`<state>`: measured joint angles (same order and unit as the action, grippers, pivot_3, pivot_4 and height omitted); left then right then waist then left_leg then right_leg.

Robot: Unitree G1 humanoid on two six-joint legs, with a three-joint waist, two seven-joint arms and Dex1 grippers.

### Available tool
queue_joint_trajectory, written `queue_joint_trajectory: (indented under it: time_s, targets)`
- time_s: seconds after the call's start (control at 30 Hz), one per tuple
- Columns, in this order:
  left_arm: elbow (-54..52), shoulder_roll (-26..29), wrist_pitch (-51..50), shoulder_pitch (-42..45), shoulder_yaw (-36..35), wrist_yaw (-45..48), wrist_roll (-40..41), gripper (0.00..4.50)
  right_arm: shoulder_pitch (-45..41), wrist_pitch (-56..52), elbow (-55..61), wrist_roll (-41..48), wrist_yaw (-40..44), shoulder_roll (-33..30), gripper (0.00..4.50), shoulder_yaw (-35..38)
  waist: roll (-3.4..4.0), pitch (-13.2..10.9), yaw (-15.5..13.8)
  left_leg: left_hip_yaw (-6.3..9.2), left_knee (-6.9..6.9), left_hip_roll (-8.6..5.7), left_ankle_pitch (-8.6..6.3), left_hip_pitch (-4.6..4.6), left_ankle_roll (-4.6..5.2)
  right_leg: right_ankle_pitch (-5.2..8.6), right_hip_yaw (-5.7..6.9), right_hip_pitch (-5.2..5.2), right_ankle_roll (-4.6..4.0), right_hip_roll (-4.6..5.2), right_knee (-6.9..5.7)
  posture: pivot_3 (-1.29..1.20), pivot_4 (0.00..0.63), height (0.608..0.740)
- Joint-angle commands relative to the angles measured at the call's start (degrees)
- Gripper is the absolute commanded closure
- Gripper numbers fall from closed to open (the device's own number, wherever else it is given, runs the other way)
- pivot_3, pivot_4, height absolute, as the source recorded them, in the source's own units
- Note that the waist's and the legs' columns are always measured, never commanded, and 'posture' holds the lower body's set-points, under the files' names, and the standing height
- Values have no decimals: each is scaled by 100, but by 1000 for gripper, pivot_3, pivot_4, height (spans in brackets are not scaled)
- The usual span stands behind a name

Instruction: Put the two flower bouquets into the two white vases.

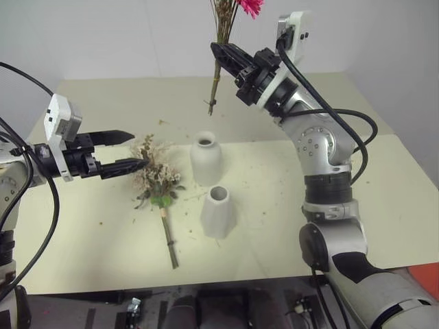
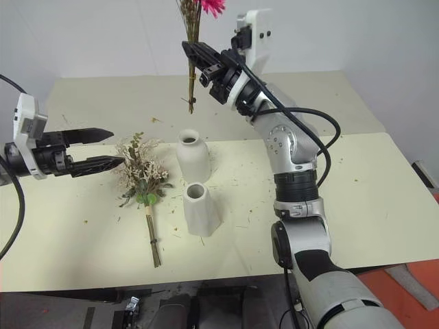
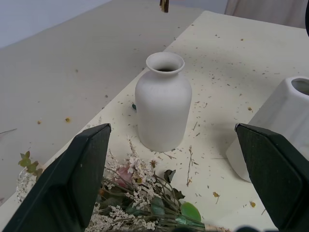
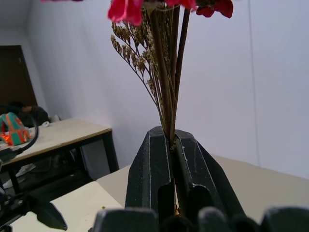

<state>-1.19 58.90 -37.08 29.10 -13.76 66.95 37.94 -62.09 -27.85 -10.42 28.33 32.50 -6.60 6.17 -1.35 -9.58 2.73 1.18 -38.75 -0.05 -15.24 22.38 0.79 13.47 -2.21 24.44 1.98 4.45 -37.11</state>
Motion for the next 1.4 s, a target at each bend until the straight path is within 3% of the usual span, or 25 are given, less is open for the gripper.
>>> queue_joint_trajectory:
  time_s: [0.03, 0.47, 1.07, 1.4]
  targets:
    - [-80, -2, 65, 170, -17, 12, -27, 0, 77, 33, 308, 82, 70, 111, 4475, -162, 0, 0, 3, 0, 0, 0, 0, 0, 0, 0, 0, 0, 0, 0, 0, 0, 150, 740]
    - [-141, -58, 50, 121, -43, -42, -13, 0, 385, 382, -298, -280, 205, 328, 4475, -582, 0, 0, 4, 0, 0, 0, 1, 0, -1, 0, -1, 3, 0, 0, -3, 0, 150, 740]
    - [-39, -61, 135, 105, -33, 47, -34, 0, 97, -69, -157, 261, -19, 296, 4475, -38, 0, 0, 8, 1, 1, 1, 1, -3, -2, 0, -1, 2, 0, -1, -4, 0, 150, 740]
    - [-24, -75, 182, 60, -23, 47, -39, 0, 196, 253, -526, -9, 4, 369, 4475, -174, 0, 0, 11, 0, 1, 1, 1, -2, -2, 0, -1, 3, 0, -1, -4, 0, 150, 740]
